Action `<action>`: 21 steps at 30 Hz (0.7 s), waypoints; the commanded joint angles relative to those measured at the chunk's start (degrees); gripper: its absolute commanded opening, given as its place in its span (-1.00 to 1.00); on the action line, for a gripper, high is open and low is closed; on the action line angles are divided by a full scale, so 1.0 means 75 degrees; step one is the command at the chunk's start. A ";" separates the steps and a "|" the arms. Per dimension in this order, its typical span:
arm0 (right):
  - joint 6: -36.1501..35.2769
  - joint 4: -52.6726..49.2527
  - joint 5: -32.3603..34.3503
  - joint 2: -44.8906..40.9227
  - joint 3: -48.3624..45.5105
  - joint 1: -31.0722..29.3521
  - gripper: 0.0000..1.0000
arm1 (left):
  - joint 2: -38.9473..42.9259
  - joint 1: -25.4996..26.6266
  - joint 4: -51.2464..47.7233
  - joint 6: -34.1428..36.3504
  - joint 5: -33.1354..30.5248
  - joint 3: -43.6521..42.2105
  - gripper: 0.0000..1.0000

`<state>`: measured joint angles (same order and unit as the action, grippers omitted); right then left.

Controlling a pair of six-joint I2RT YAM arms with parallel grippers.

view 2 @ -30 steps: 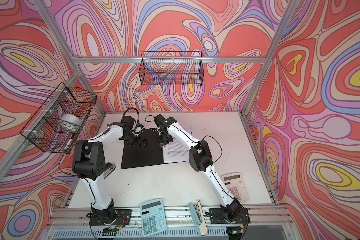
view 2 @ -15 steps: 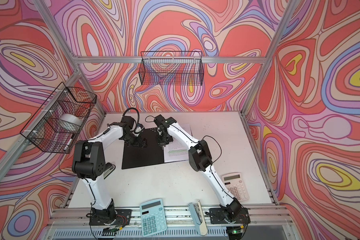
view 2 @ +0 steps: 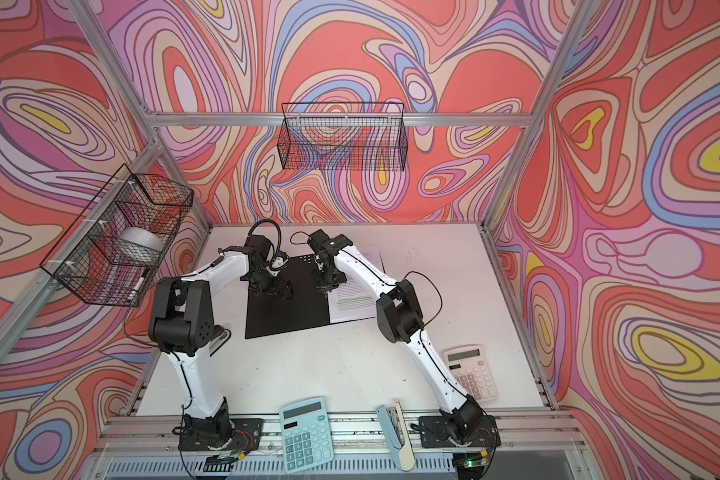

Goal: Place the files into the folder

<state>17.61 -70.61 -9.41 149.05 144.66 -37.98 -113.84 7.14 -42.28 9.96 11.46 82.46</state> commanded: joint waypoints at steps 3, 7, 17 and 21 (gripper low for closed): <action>-0.0208 -0.0183 0.0455 0.0562 0.0161 0.0048 -0.85 | -0.0368 -0.0015 -0.0452 0.0473 -0.0481 0.0239 1.00; -0.0235 -0.0264 0.0504 0.0634 0.0235 0.0048 -0.85 | -0.0466 -0.0002 -0.0532 0.0624 -0.0683 0.0291 1.00; -0.0309 -0.0374 0.0693 0.0687 0.0235 0.0048 -0.85 | -0.0471 0.0173 -0.0456 0.0956 -0.1255 0.0186 1.00; -0.0350 -0.0412 0.0748 0.0693 0.0235 0.0039 -0.85 | -0.0523 0.0214 -0.0456 0.1007 -0.1360 0.0188 1.00</action>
<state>15.92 -72.47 -8.73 150.58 146.78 -38.02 -116.20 8.51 -44.01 15.81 2.74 83.53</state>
